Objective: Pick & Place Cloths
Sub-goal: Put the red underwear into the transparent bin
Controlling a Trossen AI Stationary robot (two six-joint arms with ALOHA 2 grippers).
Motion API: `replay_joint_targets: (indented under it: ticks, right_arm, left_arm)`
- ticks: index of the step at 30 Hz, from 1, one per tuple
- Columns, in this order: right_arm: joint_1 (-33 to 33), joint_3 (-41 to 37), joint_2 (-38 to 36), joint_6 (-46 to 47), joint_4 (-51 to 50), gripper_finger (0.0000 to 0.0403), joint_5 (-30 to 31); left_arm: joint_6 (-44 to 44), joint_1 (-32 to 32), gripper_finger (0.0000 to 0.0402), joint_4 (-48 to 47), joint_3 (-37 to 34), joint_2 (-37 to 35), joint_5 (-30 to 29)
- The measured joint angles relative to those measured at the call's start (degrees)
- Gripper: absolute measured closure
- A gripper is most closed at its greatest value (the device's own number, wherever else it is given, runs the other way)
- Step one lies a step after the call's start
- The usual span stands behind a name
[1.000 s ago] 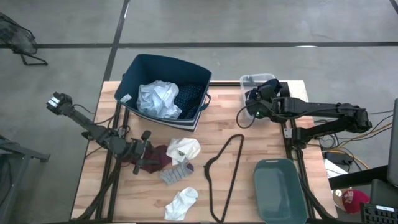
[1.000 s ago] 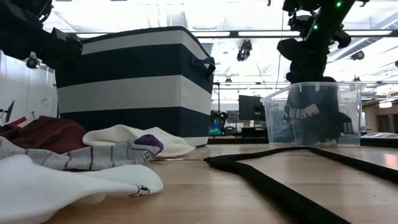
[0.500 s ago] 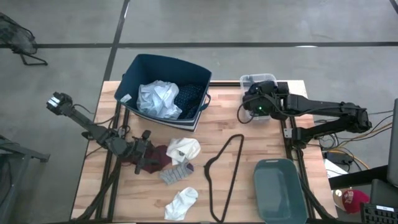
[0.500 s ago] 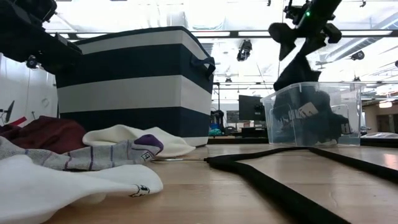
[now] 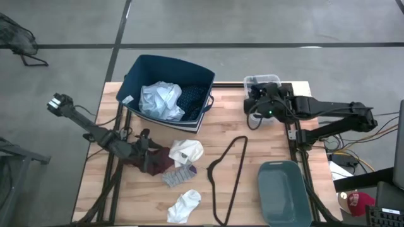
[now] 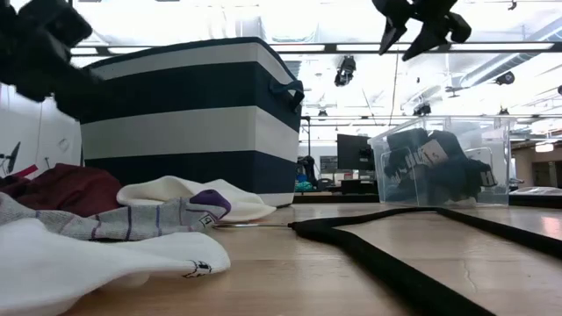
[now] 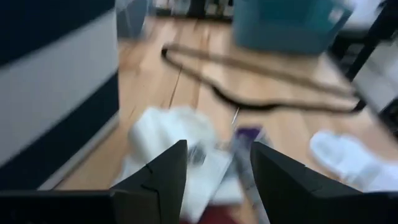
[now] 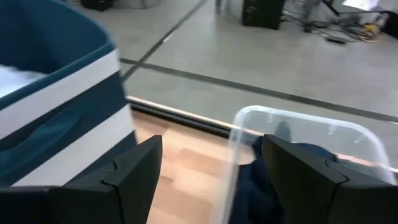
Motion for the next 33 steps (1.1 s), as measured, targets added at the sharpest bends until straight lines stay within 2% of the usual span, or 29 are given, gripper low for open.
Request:
replay_joint_targets:
  ticks: [5, 8, 13, 17, 27, 30, 33]
  right_arm:
    - [3.2, -3.1, 0.0, -2.3, 5.8, 0.0149, 0.0]
    - [4.8, -4.4, 0.0, -3.9, 10.4, 0.0158, 0.0]
    - [7.1, -7.0, 0.0, -10.1, 21.6, 0.0169, 0.0]
    - [8.6, -8.0, 0.0, -13.0, 26.5, 0.0174, -0.3]
    - [12.8, -10.2, 0.1, -16.8, 30.7, 0.0184, -0.5]
    - [13.6, -11.7, 0.1, -17.2, 33.0, 0.0179, -0.5]
    - [14.4, -13.7, 0.1, -17.2, 34.8, 0.0174, -0.6]
  left_arm:
    - [-11.5, 0.0, 0.0216, -15.9, 2.2, 0.3, 0.0]
    - [-17.3, 0.0, 0.0208, -20.1, 2.1, 1.3, 0.3]
    - [-19.7, 0.0, 0.0189, -21.0, 2.0, 5.1, 6.5]
    - [-20.6, 0.0, 0.0184, -21.0, 1.9, 9.7, 8.7]
    - [-22.5, 0.0, 0.0190, -20.0, 1.9, 21.9, 4.8]
    - [-22.8, -0.1, 0.0208, -19.2, 2.0, 24.8, 3.2]
    - [-22.4, -0.1, 0.0244, -18.5, 2.0, 26.9, 3.0]
